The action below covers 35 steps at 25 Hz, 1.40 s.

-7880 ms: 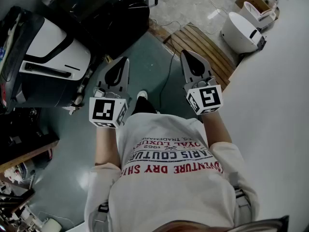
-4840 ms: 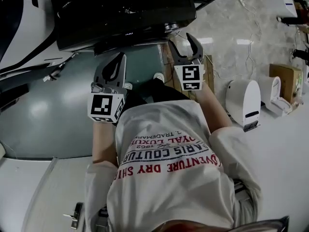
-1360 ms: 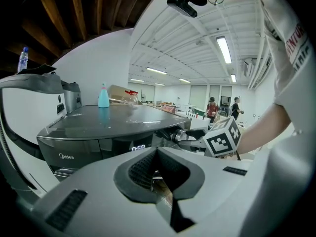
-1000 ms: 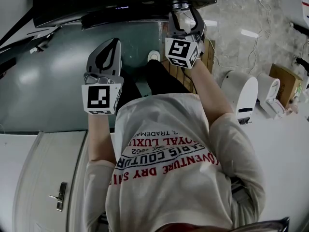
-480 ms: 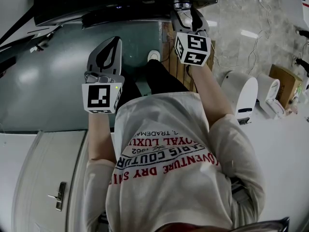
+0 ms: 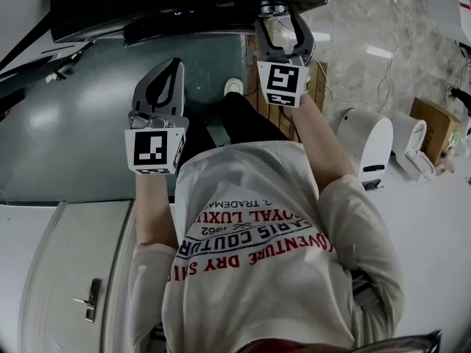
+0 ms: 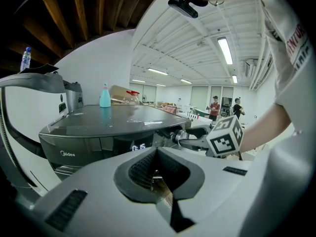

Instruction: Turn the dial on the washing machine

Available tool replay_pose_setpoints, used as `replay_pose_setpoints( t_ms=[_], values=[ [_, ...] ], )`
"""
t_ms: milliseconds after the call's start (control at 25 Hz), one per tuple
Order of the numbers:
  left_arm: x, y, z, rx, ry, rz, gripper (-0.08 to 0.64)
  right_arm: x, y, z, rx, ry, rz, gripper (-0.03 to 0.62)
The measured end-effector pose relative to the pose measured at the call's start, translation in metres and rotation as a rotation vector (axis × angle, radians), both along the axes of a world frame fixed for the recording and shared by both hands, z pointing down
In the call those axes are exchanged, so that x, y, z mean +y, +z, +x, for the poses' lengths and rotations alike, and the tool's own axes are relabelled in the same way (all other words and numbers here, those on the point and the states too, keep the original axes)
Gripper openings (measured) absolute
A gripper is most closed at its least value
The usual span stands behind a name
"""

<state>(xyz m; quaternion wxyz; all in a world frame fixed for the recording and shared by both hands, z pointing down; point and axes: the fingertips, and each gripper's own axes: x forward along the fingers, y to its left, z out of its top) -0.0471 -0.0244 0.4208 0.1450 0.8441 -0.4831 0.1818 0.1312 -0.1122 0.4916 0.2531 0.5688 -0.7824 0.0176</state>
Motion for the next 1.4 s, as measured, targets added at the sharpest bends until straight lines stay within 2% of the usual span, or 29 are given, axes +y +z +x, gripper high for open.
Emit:
replay_pose_setpoints(
  t_ms=[80,160,280,600,680,800,840,1040,1120,1200,1280,1400],
  values=[
    [0.0,0.0,0.0,0.001,-0.005,-0.001,0.015,0.002,0.004,-0.003,0.162,-0.053,0.055,0.281],
    [0.0,0.0,0.0,0.001,-0.008,-0.002,0.015,0.002,0.01,-0.005,0.284,-0.087,0.084,0.281],
    [0.001,0.002,0.0,0.01,-0.015,-0.01,0.015,0.0,0.012,-0.002,0.36,-0.082,0.097,0.275],
    [-0.001,0.003,-0.002,0.017,-0.019,-0.016,0.015,-0.002,0.011,0.0,0.252,-0.038,0.038,0.268],
    [-0.001,0.003,-0.002,0.015,-0.016,-0.014,0.015,-0.003,0.011,0.001,0.157,-0.014,0.003,0.267],
    [-0.002,0.003,-0.002,0.014,-0.016,-0.013,0.015,-0.005,0.009,0.006,-0.07,0.031,-0.086,0.267],
    [-0.002,0.004,-0.002,0.015,-0.016,-0.014,0.015,-0.005,0.01,0.008,-0.114,0.037,-0.108,0.267],
    [-0.002,0.003,0.002,0.011,-0.008,-0.016,0.015,-0.006,0.012,0.011,-0.18,0.028,-0.132,0.268],
    [-0.003,0.003,0.003,0.008,-0.004,-0.014,0.015,-0.006,0.011,0.011,-0.169,0.032,-0.124,0.268],
    [-0.003,0.003,0.002,0.004,-0.001,-0.013,0.015,-0.005,0.006,0.007,-0.111,0.031,-0.081,0.273],
    [-0.003,0.003,0.002,0.002,-0.002,-0.013,0.015,-0.002,0.002,0.005,-0.014,0.02,-0.009,0.275],
    [-0.001,0.004,0.0,0.0,-0.005,-0.019,0.016,0.002,0.006,0.004,0.183,-0.025,0.067,0.281]
  ],
)
